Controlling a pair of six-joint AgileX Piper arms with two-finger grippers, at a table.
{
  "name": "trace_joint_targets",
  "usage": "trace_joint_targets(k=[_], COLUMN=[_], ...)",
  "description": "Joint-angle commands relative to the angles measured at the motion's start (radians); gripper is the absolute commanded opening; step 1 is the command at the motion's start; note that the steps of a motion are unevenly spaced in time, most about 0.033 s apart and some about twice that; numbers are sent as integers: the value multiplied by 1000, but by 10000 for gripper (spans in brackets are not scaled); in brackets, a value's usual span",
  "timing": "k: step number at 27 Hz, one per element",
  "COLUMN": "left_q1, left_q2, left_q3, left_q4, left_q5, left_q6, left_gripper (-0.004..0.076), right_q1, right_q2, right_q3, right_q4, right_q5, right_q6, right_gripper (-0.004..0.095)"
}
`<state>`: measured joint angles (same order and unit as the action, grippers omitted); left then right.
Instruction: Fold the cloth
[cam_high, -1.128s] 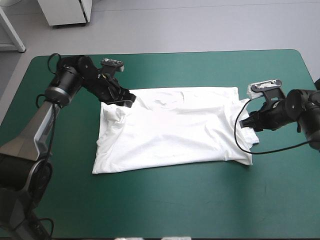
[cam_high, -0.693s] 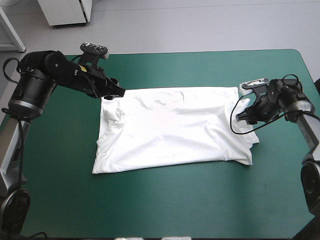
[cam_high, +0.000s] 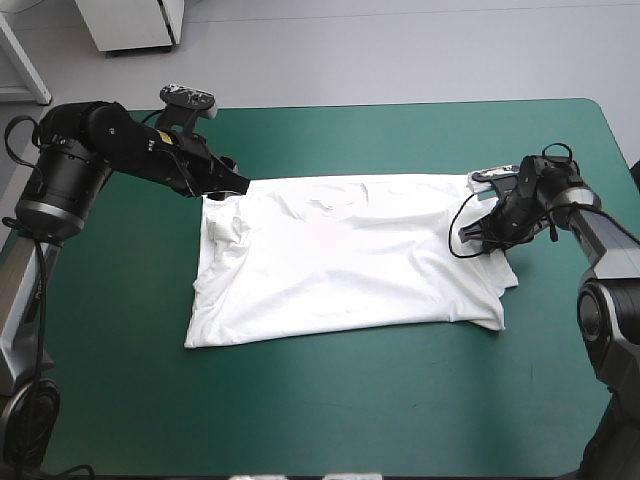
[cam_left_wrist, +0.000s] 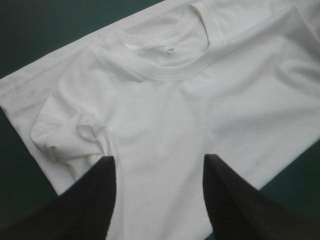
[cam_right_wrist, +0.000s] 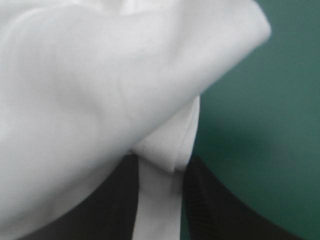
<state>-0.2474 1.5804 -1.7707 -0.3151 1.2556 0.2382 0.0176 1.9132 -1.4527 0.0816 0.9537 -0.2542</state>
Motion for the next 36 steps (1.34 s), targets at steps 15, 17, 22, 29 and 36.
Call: trace_joint_targets(k=[15, 17, 22, 29, 36], left_q1=[-4, -4, -4, -4, -4], left_q2=[-102, -103, -103, -103, -103], left_q3=[-29, -29, -29, -29, -29], left_q4=[-30, -30, -30, -30, -28], left_q5=[17, 17, 21, 21, 21], left_q6=[-8, -8, -11, -11, -7], left_gripper=[392, 392, 391, 391, 391], right_q1=[3, 3, 25, 129, 156], right_q2=[-104, -119, -128, -97, 10], right_q3=[-111, -122, -124, -124, -124], right_q4=[77, 130, 218, 216, 216], right_q5=[149, 169, 203, 159, 138], right_q6=[-16, -39, -72, -90, -124], right_gripper=[-17, -17, -17, -17, -16])
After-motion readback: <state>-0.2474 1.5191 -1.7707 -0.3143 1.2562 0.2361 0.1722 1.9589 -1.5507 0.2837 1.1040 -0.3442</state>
